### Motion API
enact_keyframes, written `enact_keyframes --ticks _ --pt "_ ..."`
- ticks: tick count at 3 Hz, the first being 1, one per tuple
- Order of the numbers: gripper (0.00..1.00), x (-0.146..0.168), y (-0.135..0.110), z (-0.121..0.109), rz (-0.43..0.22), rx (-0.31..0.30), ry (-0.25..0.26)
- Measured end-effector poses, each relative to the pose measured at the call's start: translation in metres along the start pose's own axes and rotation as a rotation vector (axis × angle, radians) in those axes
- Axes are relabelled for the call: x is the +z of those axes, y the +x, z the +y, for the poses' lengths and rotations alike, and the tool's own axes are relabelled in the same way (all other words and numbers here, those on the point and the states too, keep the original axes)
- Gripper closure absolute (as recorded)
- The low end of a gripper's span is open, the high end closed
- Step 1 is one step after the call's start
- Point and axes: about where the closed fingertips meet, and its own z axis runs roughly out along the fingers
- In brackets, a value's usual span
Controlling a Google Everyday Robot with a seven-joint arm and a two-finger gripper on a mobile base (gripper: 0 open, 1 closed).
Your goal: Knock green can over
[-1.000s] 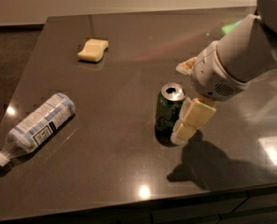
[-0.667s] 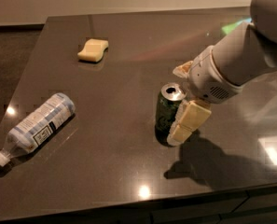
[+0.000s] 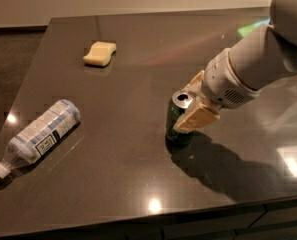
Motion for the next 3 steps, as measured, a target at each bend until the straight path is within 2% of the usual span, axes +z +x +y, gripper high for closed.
enact_keyframes --ticks 1,2,3 --pt "0.64 -0.004 -0.002 -0.008 -0.002 0.025 -0.014" --pt "0.88 -0.014 -0.002 -0.029 0.036 0.038 -0.038" --pt "1.00 -0.022 -0.002 -0.059 0.145 0.024 -0.075"
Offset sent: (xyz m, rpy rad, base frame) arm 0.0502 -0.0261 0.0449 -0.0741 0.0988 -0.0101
